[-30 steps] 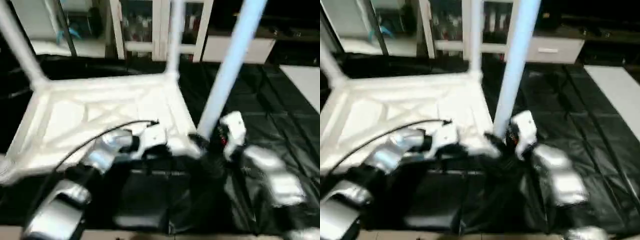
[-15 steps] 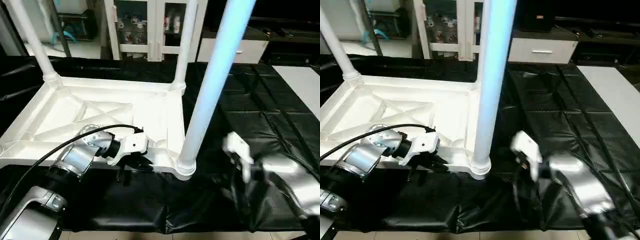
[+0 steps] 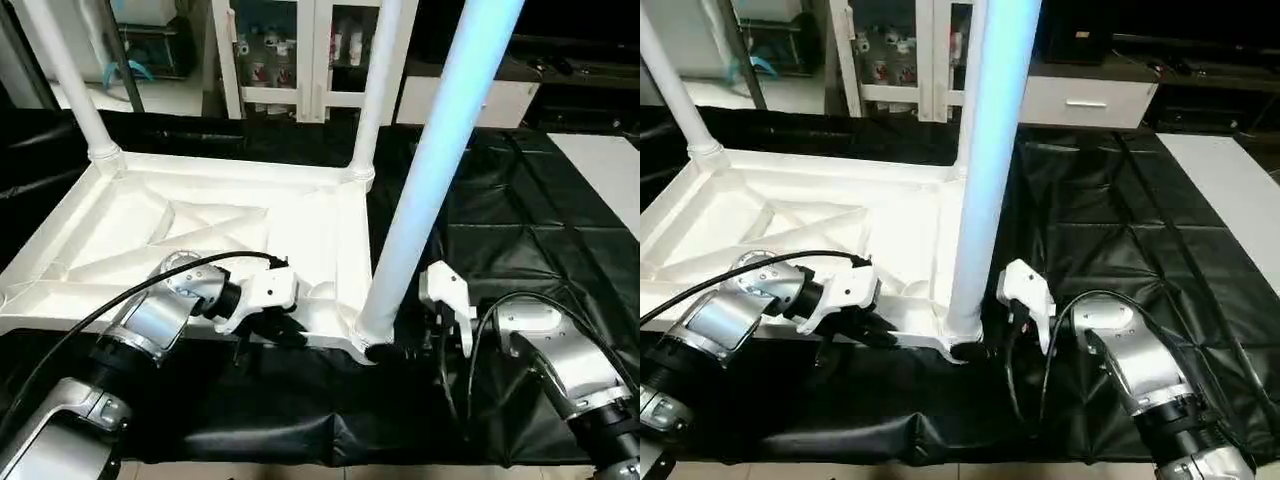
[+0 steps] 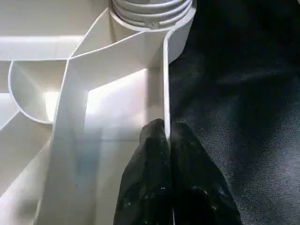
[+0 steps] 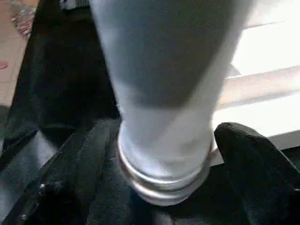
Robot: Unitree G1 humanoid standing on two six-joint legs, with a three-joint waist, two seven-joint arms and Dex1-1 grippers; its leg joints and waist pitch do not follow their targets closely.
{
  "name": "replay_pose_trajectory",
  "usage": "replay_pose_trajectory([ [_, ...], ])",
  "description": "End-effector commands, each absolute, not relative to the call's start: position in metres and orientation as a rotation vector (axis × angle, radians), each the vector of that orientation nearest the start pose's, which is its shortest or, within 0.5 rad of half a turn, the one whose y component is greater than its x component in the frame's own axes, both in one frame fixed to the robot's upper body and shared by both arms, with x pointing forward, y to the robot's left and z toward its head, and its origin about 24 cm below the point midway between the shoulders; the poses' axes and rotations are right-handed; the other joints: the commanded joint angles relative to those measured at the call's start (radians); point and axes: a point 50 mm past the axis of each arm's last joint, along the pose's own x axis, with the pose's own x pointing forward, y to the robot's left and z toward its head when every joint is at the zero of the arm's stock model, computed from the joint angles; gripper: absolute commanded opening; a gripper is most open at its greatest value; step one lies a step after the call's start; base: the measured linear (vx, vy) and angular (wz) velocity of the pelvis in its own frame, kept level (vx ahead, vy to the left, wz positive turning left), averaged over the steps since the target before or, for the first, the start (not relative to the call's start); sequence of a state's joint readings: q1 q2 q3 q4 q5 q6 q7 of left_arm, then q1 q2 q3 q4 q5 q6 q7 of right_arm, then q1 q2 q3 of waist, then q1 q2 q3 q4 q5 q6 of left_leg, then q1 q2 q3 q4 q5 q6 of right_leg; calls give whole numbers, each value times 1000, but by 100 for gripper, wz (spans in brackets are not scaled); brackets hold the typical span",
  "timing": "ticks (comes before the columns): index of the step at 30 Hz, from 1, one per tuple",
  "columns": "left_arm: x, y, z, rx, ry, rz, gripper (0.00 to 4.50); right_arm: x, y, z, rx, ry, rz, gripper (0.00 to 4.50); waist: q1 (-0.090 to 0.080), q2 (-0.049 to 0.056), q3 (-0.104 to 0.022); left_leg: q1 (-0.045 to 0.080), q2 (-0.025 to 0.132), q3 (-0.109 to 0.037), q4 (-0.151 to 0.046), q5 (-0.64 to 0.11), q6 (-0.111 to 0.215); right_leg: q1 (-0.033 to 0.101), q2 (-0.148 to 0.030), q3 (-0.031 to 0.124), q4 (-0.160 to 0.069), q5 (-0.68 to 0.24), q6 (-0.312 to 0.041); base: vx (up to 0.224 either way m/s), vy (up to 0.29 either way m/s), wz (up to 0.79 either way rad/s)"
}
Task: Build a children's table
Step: Rotate leg to tighten
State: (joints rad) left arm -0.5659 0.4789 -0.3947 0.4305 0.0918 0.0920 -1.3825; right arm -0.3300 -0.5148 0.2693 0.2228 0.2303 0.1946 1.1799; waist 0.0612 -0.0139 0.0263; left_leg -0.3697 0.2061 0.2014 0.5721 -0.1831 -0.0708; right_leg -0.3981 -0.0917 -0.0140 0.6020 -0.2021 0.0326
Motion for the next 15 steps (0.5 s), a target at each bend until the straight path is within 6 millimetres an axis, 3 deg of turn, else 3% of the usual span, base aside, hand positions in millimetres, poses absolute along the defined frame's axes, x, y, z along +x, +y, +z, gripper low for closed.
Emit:
replay_pose_trajectory([
  [1,285,140,37,630,674,-1597,0,275,-156,57,-256,366,1351,345,4,-8,-48,16,22,-6,-54,-163,69,40,-31,15,-50,-17,-282,0,0,0],
  [8,284,139,36,629,676,-1597,0,276,-156,53,-268,382,1367,281,6,-9,-50,15,21,-5,-51,-147,76,40,-29,15,-47,7,-286,0,0,0],
  [15,283,140,35,632,688,-1595,0,276,-153,49,-272,389,1379,264,4,-8,-48,15,21,-6,-52,-184,62,39,-30,15,-50,-43,-280,0,0,0],
])
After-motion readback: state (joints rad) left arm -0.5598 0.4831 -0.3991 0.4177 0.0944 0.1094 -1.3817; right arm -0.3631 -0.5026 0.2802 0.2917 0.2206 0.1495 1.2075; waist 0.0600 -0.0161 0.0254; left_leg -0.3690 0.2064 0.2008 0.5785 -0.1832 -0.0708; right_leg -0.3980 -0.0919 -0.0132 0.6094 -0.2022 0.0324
